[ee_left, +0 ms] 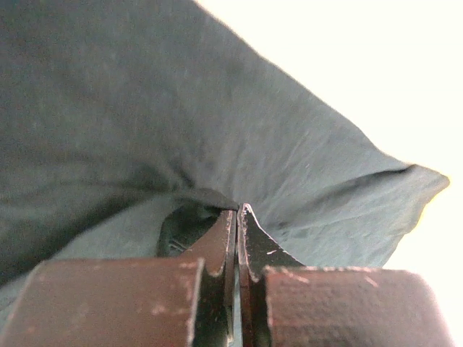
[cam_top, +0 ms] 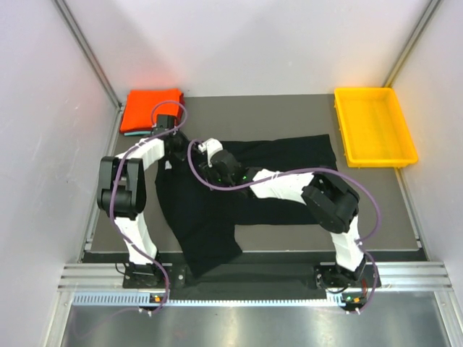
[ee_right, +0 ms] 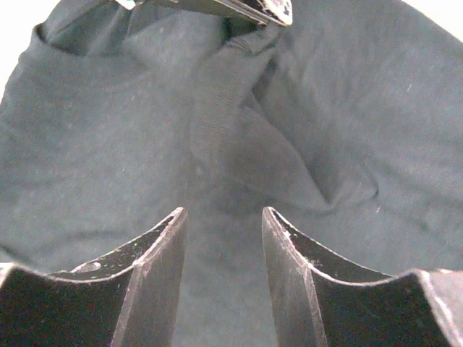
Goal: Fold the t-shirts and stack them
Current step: Fold the tshirt
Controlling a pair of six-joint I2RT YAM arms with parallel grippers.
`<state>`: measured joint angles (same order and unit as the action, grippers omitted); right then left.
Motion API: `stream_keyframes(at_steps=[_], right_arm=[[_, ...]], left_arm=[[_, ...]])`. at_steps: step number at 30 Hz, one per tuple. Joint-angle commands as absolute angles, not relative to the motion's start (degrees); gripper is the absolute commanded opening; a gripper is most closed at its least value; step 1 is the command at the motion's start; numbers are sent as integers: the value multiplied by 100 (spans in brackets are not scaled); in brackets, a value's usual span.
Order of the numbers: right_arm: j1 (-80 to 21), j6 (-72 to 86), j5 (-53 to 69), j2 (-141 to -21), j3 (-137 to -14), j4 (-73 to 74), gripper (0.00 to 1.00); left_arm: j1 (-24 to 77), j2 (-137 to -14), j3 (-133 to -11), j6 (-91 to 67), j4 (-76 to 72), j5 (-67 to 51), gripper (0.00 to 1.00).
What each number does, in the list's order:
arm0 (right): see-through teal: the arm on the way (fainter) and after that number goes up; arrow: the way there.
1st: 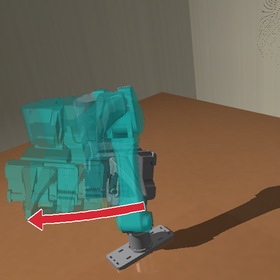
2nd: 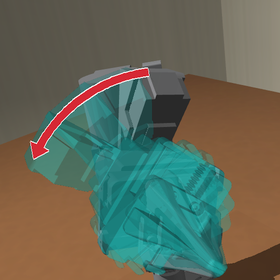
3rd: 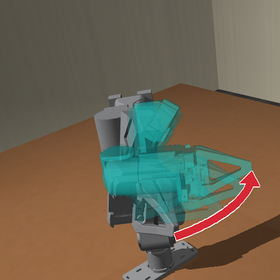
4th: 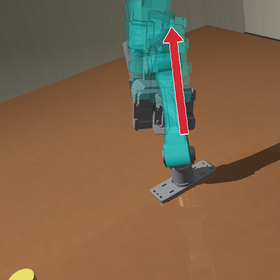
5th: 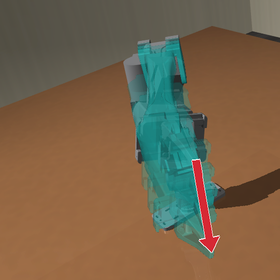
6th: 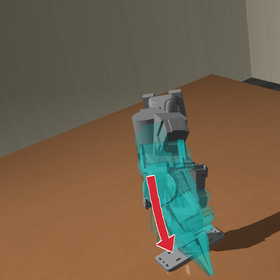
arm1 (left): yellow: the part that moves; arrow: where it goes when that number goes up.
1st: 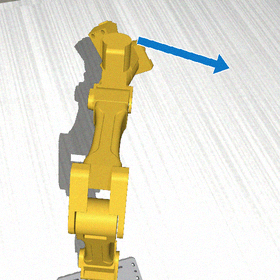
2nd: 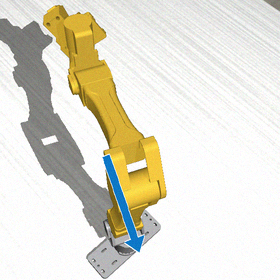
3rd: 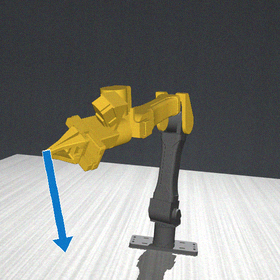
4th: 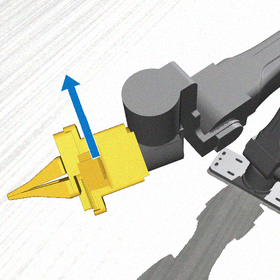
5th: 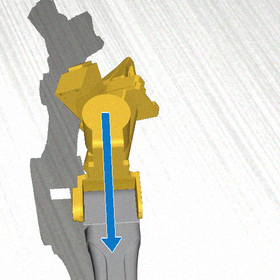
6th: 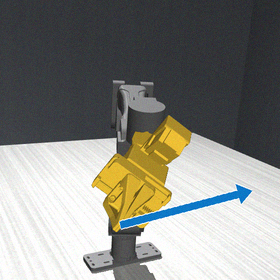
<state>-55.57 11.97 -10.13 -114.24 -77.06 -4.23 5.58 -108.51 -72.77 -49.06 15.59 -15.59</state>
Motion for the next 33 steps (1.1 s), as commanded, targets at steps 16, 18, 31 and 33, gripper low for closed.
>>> stream_keyframes(at_steps=[16,18,31,33], right_arm=[[-5906,273,-2250,-12252,-9044,-185,40],[-5959,290,-2241,-12243,-9044,-220,38],[-5985,720,-2408,-12849,-9640,191,37],[-5977,773,-2706,-13068,-9895,430,37]], left_arm=[[193,-11451,-7980,-5212,976,-2487,0],[167,-11522,-8077,-5203,879,-2548,0],[132,-11874,-8315,-5186,773,-2672,0],[141,-11883,-8306,-5142,800,-2654,0]])
